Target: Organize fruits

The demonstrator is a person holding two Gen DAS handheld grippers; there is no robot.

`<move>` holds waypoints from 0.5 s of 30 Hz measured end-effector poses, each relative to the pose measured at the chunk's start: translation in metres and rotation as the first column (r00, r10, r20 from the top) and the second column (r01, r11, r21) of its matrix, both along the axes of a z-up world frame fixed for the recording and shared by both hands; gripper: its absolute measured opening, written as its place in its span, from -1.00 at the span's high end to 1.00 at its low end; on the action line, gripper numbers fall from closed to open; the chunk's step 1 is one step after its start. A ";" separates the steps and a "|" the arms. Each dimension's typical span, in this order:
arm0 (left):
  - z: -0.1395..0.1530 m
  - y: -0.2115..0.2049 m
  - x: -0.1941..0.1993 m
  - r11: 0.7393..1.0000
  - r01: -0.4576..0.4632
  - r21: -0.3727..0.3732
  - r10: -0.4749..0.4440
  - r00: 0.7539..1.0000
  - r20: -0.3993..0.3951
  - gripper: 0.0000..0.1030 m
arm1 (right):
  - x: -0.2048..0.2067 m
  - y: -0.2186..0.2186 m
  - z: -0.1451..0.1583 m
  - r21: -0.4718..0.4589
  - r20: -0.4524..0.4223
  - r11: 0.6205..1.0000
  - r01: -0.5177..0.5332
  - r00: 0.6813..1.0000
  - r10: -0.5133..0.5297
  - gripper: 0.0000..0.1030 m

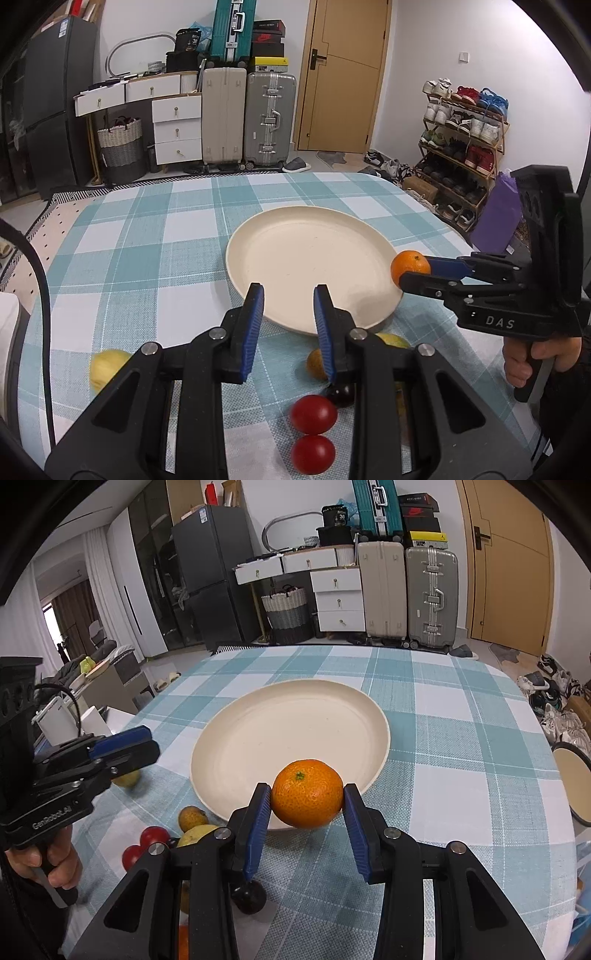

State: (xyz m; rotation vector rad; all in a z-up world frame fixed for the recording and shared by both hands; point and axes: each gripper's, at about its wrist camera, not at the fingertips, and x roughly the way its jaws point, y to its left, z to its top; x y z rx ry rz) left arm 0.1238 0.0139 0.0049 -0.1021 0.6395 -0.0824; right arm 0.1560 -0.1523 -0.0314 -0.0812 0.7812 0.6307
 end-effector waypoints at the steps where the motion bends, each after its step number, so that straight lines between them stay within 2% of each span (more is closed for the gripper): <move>1: -0.001 0.001 0.000 1.000 -0.001 -0.005 0.001 1.000 -0.002 0.53 | 0.001 0.001 -0.002 0.000 -0.007 1.000 -0.002 1.000 0.002 0.21; 8: -0.005 0.004 -0.005 1.000 0.002 -0.004 -0.002 1.000 -0.012 0.48 | 0.011 0.010 -0.009 -0.020 -0.020 1.000 -0.012 1.000 0.012 0.21; 10: -0.005 0.004 -0.009 1.000 0.003 -0.008 -0.003 1.000 -0.003 0.35 | 0.011 0.011 -0.011 -0.027 -0.017 1.000 -0.008 1.000 0.008 0.21; 11: -0.006 0.002 -0.011 1.000 0.002 -0.009 -0.002 1.000 0.000 0.18 | 0.012 0.011 -0.011 -0.027 -0.018 1.000 -0.012 1.000 0.011 0.21; 12: -0.006 0.001 -0.013 1.000 0.000 -0.007 0.000 1.000 0.001 0.11 | 0.011 0.012 -0.011 -0.024 -0.019 1.000 -0.015 1.000 0.015 0.21; 14: -0.005 -0.003 -0.018 1.000 -0.008 0.004 0.008 1.000 0.001 0.10 | 0.010 0.012 -0.011 -0.019 -0.014 1.000 -0.024 1.000 0.024 0.21; 15: -0.005 -0.004 -0.020 1.000 -0.003 0.003 0.003 1.000 0.001 0.00 | 0.010 0.013 -0.011 -0.024 -0.009 0.999 -0.026 1.000 0.026 0.21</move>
